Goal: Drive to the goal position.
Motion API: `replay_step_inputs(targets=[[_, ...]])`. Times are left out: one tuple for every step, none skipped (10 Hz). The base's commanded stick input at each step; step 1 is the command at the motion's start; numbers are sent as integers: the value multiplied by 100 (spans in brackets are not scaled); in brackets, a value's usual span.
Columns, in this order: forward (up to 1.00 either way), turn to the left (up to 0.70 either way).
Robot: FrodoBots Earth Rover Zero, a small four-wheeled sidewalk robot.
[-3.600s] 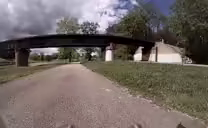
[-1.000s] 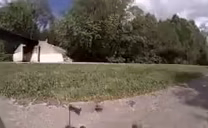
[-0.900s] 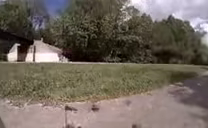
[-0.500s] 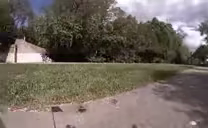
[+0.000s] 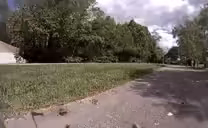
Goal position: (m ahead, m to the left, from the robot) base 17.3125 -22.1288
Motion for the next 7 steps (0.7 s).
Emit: replay_step_inputs(targets=[[0, -100], [100, -7], [100, 0], [100, 0], [100, 0], [100, -2], [100, -24]])
